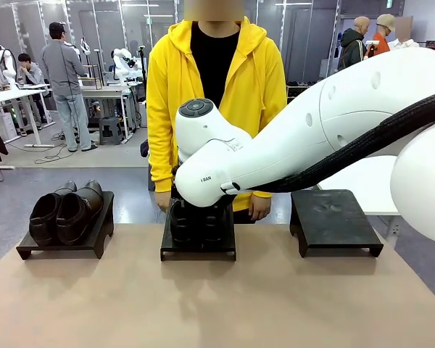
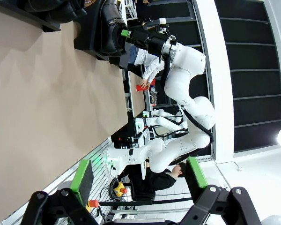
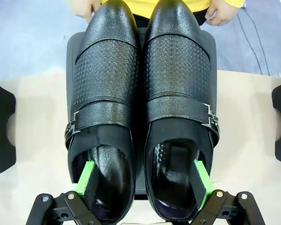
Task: Place the shoes on the stand as instructed by the person.
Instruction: Pick up another pair of Shoes and place it on the Shoes Stand indicated by the person.
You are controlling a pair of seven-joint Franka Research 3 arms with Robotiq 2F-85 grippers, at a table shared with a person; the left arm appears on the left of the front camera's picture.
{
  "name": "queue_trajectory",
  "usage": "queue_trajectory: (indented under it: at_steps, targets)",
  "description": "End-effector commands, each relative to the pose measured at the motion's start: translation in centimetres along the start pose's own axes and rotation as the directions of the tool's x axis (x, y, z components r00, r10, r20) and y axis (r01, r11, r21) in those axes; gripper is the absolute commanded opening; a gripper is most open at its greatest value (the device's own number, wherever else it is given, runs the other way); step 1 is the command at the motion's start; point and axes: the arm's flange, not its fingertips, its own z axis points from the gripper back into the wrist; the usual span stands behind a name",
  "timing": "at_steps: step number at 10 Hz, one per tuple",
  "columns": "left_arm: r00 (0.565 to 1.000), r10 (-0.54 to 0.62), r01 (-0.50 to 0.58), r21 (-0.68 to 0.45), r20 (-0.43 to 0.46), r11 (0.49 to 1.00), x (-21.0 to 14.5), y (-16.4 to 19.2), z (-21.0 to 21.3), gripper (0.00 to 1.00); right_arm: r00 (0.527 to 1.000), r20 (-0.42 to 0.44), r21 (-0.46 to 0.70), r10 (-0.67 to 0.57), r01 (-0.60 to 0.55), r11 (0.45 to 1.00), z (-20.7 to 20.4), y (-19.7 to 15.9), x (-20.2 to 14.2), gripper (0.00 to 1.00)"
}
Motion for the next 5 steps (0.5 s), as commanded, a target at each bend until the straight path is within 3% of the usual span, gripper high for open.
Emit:
queue_trajectory:
  at_steps: [1,4,5]
  targets:
    - [1.000,-0.014,0.014,0.001,-0.006,1.000,-0.4,-0.2,-0.1,1.00,1.000,0.008,0.005,-0.002,0.002,1.000,0.0,-0.1,0.1,1.00]
    - [1.000,-0.014,0.014,0.001,-0.006,1.000,-0.4,-0.2,-0.1,1.00,1.000,0.000,0.000,0.000,0.000,1.000,0.0,0.0,0.0,0.99]
    - [1.000,-0.014,0.014,0.001,-0.006,1.000,-0.4,-0.2,-0.1,1.00,1.000,-0.005,0.007,-0.007,0.007,1.000,1.8,-0.6,0.6,1.00]
